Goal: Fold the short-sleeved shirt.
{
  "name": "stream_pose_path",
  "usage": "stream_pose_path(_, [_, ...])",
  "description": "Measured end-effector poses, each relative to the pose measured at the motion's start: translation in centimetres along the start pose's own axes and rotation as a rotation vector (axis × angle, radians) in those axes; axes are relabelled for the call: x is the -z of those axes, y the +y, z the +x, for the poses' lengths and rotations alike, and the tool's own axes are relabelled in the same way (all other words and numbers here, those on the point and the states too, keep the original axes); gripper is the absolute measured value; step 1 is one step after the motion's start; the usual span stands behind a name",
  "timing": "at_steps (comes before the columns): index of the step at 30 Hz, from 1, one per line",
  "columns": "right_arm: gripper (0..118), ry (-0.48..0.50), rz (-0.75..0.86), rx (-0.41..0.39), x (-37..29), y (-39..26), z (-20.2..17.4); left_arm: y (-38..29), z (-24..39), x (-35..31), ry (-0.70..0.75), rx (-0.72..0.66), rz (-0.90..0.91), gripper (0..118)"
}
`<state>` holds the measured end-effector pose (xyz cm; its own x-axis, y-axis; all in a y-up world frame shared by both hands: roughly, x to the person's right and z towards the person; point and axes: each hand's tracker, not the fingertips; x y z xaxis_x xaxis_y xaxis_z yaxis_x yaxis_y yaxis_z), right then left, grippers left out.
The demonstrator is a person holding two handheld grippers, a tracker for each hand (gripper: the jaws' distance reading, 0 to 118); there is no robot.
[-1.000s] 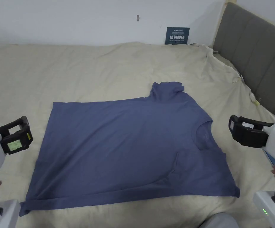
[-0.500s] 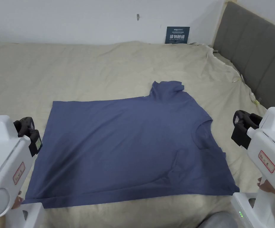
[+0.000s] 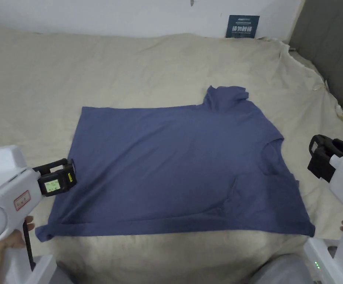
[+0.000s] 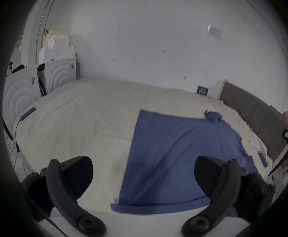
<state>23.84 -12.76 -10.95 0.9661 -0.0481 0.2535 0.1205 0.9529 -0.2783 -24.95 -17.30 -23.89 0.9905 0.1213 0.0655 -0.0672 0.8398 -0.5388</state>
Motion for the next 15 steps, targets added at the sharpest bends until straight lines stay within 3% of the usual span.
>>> stream_pose_path(11, [0,-0.017,-0.058,0.004,0.8,-1.1,0.3,-5.7,-4.0,4.9,0.120,0.007,-0.411,117])
stream_pose_path(13, [0,-0.021,-0.065,0.004,0.9,-1.1,0.4,-6.5,-4.0,5.5,0.122,-0.007,-0.453,103])
stream_pose_path(15, [0,-0.023,-0.069,0.011,0.9,-1.3,0.8,-7.2,-3.9,5.8,0.134,-0.027,-0.476,79])
